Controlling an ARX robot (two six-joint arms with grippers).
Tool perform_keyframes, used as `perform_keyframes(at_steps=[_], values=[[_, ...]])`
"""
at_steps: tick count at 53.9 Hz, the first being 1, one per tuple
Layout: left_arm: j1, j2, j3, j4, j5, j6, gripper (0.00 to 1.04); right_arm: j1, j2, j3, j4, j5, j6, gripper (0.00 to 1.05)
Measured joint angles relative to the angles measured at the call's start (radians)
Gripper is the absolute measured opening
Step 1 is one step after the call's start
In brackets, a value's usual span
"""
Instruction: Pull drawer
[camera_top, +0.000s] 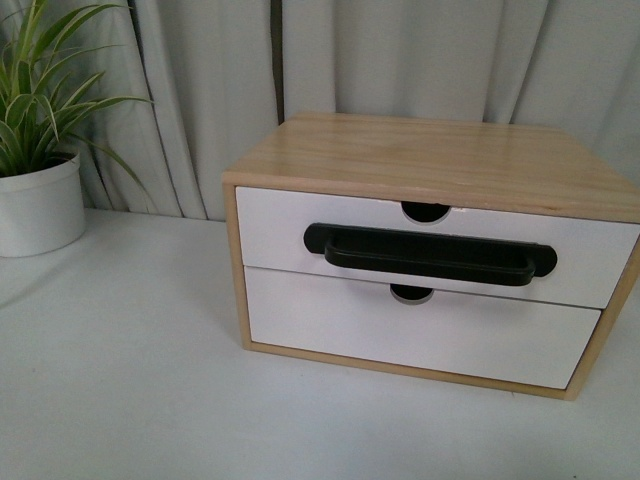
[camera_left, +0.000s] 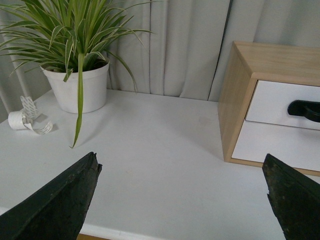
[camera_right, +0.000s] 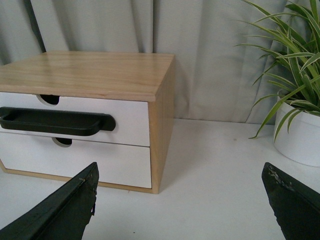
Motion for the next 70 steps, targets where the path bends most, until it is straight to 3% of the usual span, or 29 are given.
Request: perform_keyframes(at_steps=[68, 69, 70], values=[[0.0, 0.0, 0.0, 0.0, 0.0, 0.0, 0.99, -0.001, 0.001, 0.0, -0.002, -0.005, -0.001, 0.96], [-0.015, 0.008, 0.0, 0.004, -0.046, 0.0, 0.99, -0.019, 0.017, 0.014, -0.043, -0.069, -0.019, 0.96], [-0.058, 0.034, 0.002, 0.021, -0.187, 0.0, 0.99, -0.042, 0.044, 0.034, -0.097, -0.138, -0.041, 0.96]])
